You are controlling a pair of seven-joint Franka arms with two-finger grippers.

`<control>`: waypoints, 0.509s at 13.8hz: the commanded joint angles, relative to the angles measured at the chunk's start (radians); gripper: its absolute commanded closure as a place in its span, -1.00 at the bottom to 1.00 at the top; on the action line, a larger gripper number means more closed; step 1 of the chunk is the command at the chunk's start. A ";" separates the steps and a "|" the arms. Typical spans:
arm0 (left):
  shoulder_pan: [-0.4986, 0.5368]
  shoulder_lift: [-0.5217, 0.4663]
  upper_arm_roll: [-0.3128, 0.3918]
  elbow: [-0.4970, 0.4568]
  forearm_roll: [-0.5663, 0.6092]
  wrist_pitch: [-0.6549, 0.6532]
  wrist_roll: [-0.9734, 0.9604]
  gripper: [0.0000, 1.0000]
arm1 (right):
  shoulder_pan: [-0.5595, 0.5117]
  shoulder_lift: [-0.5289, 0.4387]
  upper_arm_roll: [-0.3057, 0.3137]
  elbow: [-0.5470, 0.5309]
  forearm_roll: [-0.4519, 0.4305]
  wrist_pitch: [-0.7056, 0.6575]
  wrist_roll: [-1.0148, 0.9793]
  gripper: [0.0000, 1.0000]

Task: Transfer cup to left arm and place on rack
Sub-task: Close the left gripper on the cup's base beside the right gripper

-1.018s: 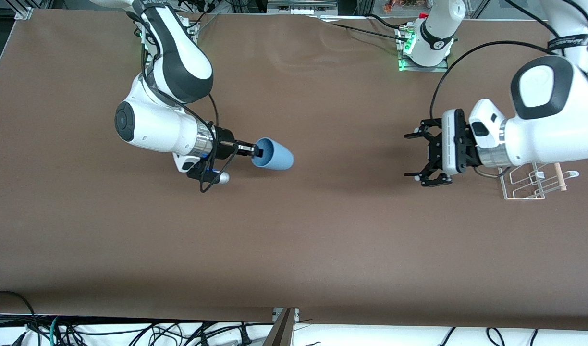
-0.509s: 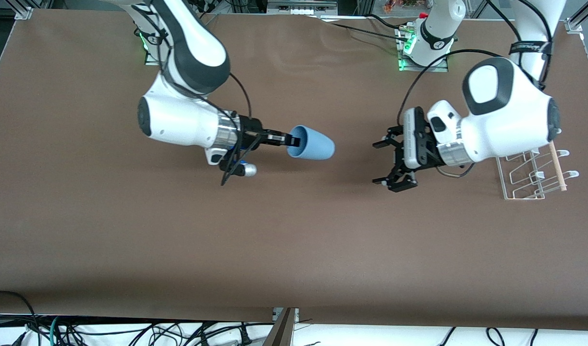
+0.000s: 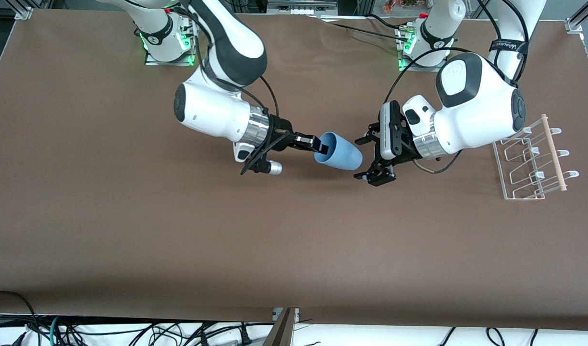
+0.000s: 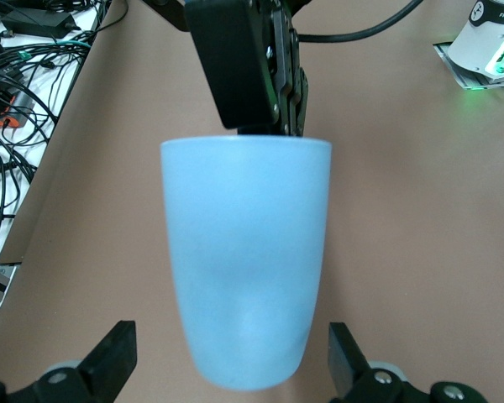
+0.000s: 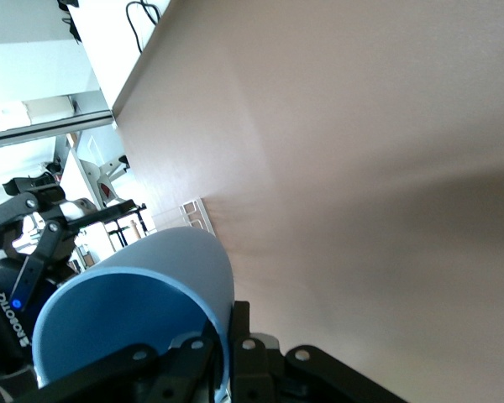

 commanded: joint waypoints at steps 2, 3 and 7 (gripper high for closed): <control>-0.014 -0.068 -0.017 -0.067 -0.010 0.029 -0.062 -1.00 | 0.024 0.038 0.001 0.063 0.019 0.025 0.009 1.00; -0.025 -0.072 -0.019 -0.076 -0.010 0.057 -0.076 -1.00 | 0.033 0.038 0.001 0.063 0.021 0.029 0.011 1.00; -0.048 -0.052 -0.035 -0.113 -0.010 0.179 -0.106 -1.00 | 0.035 0.040 0.001 0.066 0.021 0.058 0.008 1.00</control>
